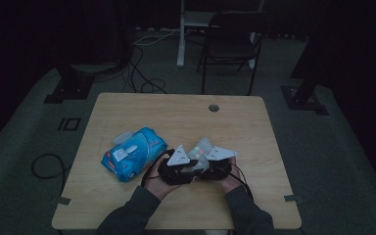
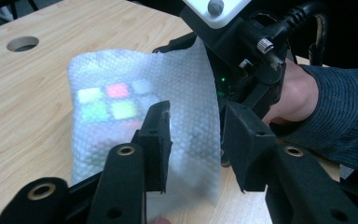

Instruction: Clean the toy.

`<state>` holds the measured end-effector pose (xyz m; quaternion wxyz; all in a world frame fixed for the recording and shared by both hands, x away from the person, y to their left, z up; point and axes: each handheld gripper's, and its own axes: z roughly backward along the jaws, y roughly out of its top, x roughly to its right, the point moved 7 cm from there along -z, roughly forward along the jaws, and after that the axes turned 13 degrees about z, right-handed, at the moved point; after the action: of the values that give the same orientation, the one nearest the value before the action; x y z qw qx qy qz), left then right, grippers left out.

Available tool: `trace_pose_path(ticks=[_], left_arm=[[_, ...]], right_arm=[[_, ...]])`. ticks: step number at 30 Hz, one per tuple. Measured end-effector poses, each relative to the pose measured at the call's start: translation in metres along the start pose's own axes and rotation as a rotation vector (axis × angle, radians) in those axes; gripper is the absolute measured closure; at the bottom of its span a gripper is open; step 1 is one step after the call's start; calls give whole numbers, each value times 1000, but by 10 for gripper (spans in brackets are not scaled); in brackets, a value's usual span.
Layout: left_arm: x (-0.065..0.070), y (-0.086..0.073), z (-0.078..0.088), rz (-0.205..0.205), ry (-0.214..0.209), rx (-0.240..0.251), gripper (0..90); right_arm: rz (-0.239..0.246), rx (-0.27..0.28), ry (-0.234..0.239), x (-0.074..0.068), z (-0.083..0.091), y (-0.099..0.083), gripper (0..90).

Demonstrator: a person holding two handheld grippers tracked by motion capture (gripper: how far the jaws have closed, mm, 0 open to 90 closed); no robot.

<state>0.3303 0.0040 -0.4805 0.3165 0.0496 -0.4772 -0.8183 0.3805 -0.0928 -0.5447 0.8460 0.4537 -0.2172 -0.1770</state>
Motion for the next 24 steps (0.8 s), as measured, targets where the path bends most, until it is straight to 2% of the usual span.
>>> trace_pose_path(ticks=[9,16,24], left_arm=[[-16,6,4,25,53,17,597],[-26,12,0,35,71,32,591],[-42,16,-6,70,106,43,523]], right_arm=[[4,8,3,-2,0,2,345],[10,11,9,-4,1,3,345],[17,15,14,-7,3,4,345]])
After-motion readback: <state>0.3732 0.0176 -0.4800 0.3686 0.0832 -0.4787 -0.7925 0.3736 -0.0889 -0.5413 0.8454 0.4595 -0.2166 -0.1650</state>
